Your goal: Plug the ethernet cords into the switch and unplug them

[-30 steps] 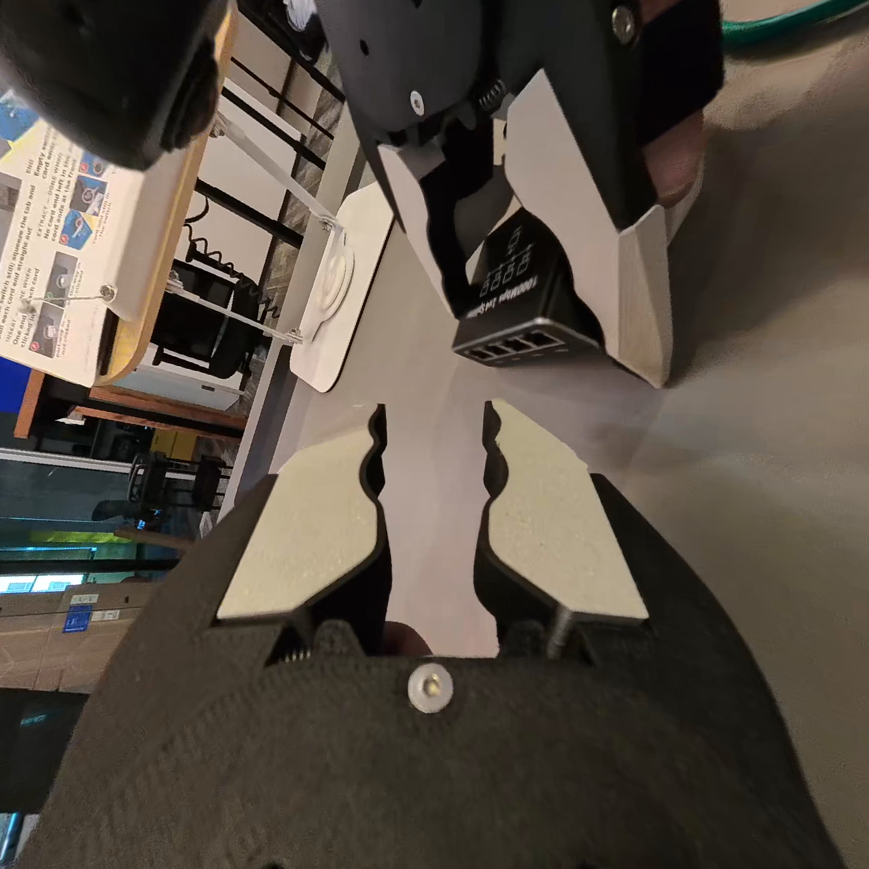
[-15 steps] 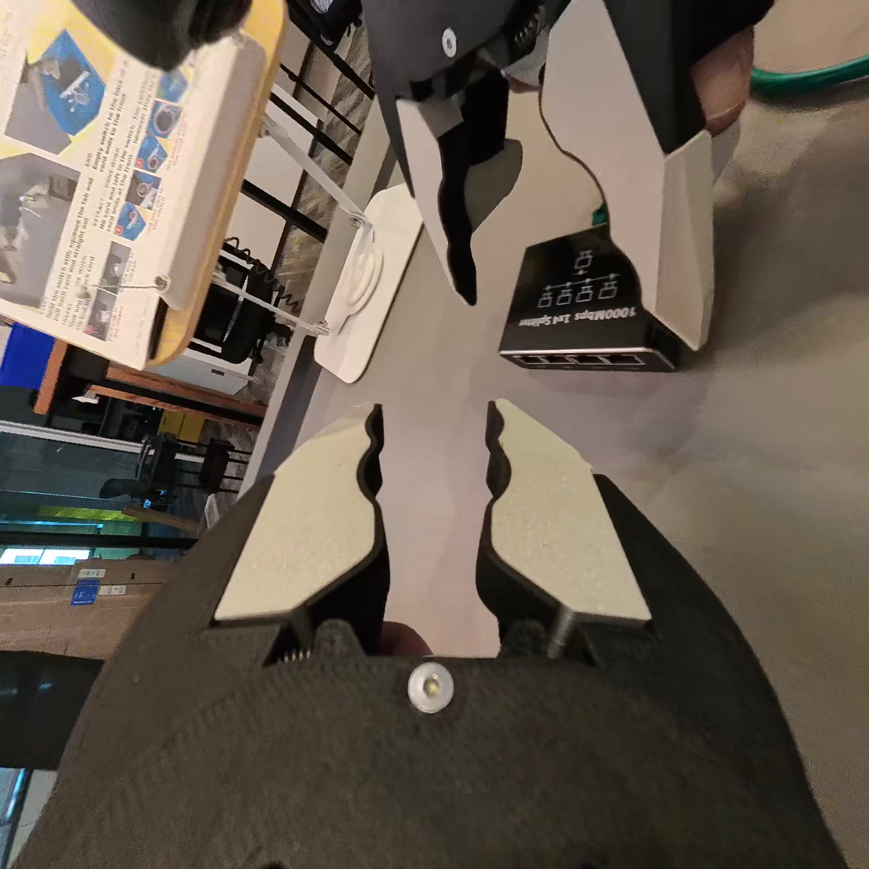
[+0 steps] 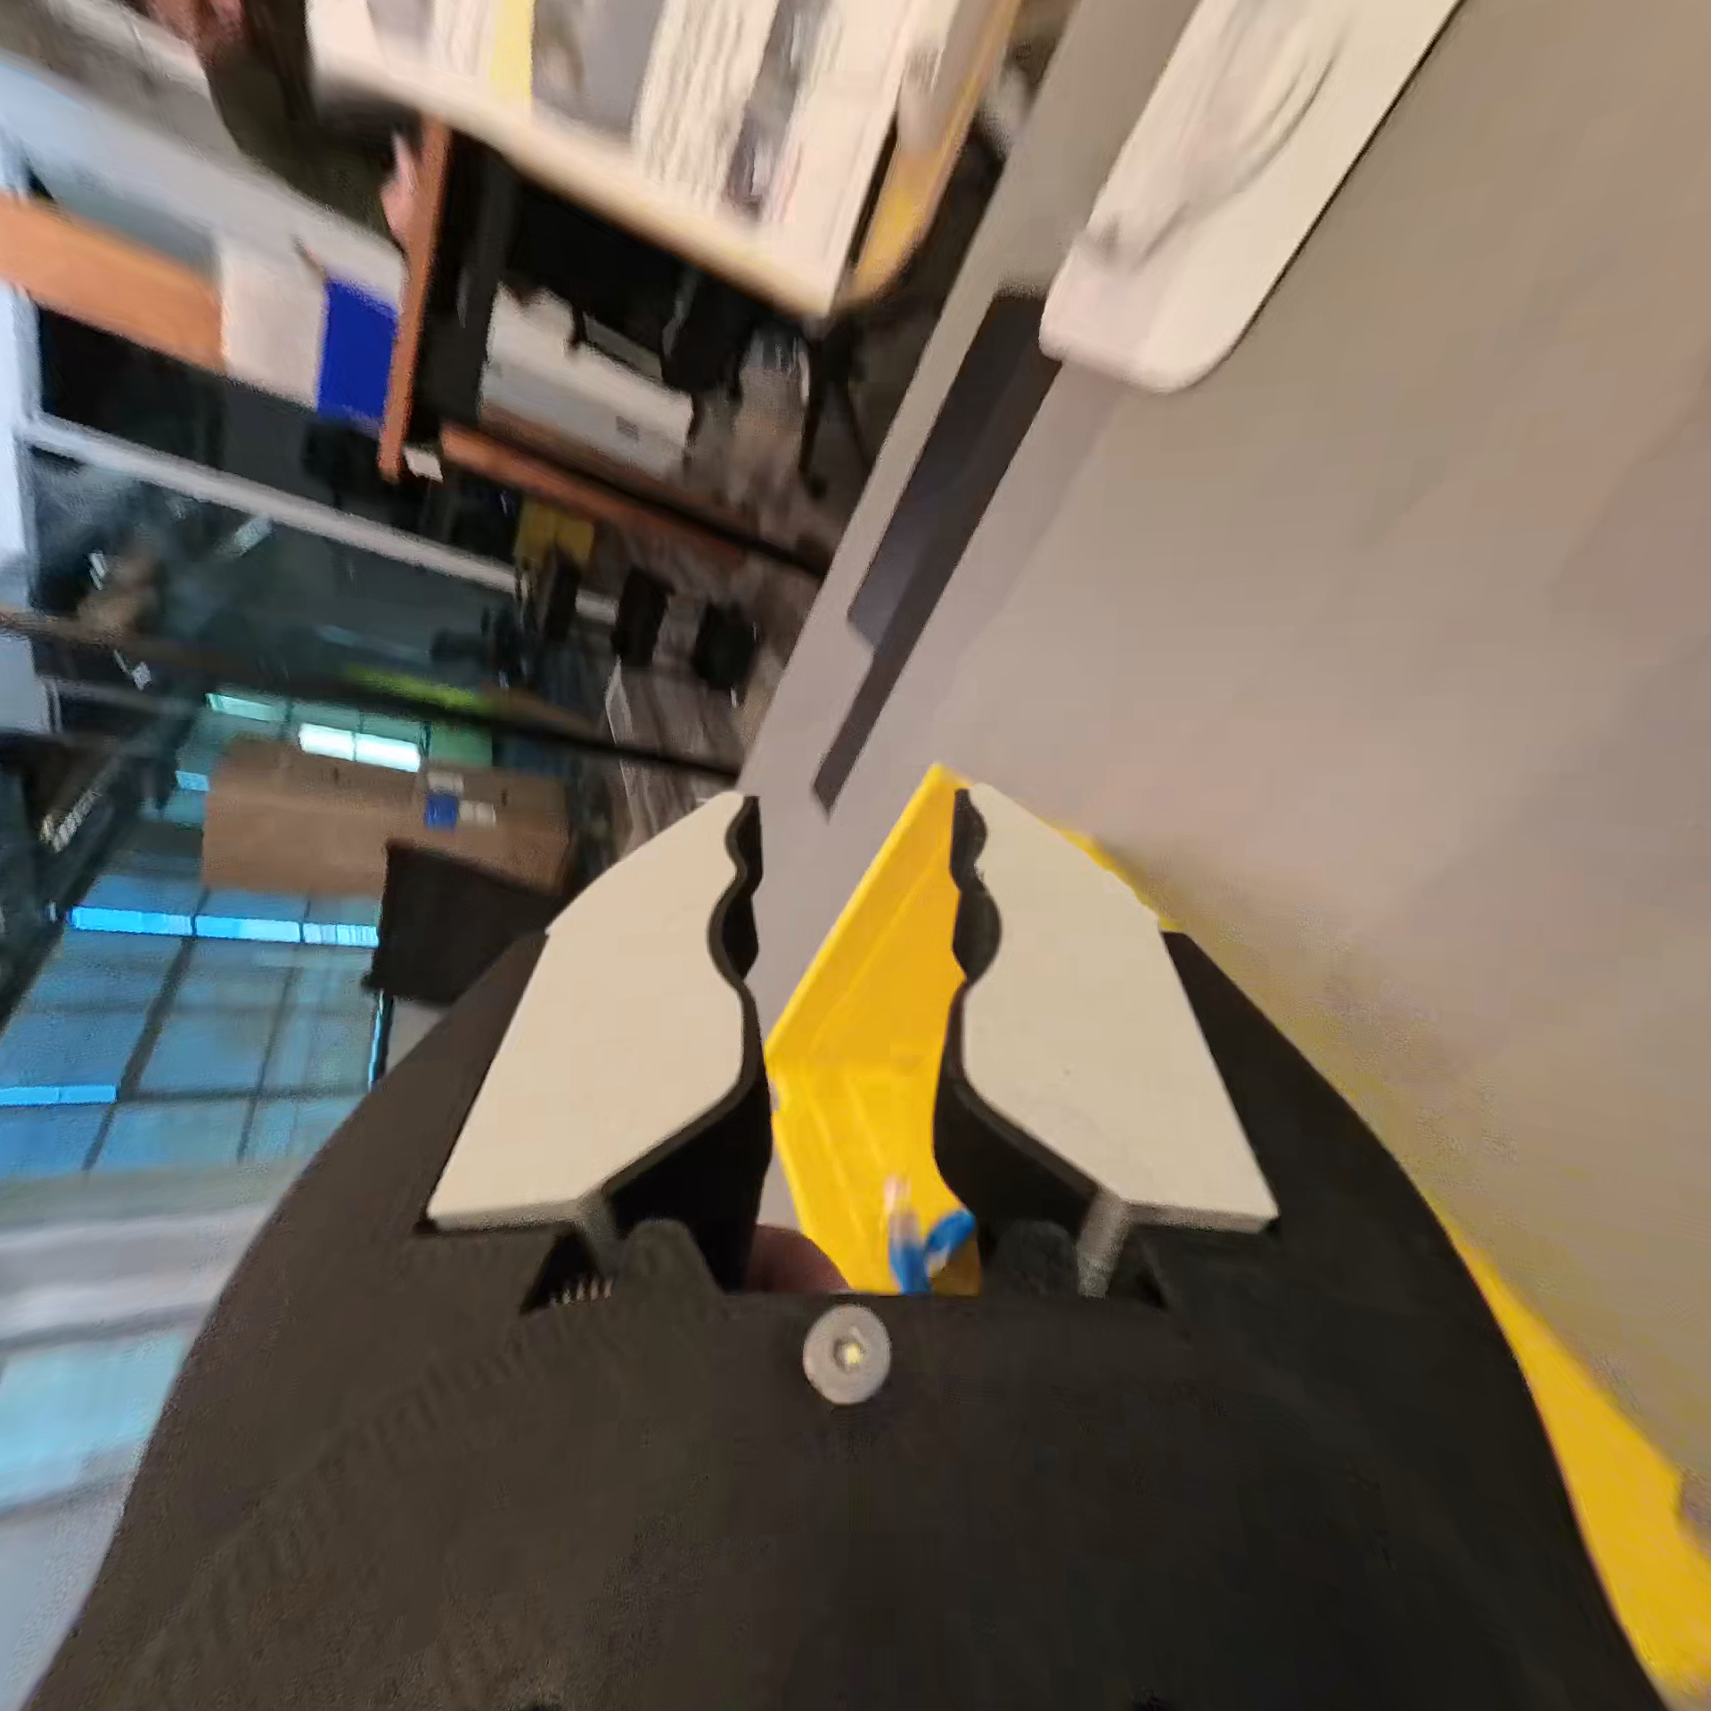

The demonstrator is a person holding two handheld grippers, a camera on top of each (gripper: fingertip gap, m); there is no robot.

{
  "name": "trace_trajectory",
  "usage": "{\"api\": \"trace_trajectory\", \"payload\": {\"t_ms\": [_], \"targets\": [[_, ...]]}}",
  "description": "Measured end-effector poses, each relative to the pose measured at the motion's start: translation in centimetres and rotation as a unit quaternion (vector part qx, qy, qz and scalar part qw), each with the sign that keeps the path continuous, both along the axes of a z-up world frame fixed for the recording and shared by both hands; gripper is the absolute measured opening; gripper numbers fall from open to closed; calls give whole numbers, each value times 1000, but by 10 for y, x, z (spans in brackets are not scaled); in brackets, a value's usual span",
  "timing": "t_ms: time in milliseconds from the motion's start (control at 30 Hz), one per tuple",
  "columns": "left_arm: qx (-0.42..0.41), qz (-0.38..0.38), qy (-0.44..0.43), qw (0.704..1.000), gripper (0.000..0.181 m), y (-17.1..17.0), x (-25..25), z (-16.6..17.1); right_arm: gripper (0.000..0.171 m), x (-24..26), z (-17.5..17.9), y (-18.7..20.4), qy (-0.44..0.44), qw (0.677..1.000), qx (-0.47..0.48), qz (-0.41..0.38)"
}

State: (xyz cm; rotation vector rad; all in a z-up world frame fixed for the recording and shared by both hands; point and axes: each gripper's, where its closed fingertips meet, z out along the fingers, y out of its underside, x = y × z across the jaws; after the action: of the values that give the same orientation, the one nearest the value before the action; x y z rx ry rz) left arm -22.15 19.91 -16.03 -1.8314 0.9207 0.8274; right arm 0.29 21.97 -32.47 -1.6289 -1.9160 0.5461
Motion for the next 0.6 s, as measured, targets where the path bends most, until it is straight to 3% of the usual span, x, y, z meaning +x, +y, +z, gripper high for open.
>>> {"api": "trace_trajectory", "payload": {"t_ms": [167, 267, 433, 600], "targets": [[-93, 128, 13, 987, 41, -43, -119, -45, 88, -2, 14, -1, 38, 999, 20, -7], [-131, 173, 11, 976, 41, -72, -161, -79, 85, 0, 21, -4, 53, 998, 26, -5], [-128, 199, -3, 972, 39, -85, -190, -104, 80, 0, 31, -8, 73, 997, 22, -7], [-126, 189, -15, 974, 35, -77, -198, -116, 77, -4, 35, -13, 79, 997, 26, -2]]}}
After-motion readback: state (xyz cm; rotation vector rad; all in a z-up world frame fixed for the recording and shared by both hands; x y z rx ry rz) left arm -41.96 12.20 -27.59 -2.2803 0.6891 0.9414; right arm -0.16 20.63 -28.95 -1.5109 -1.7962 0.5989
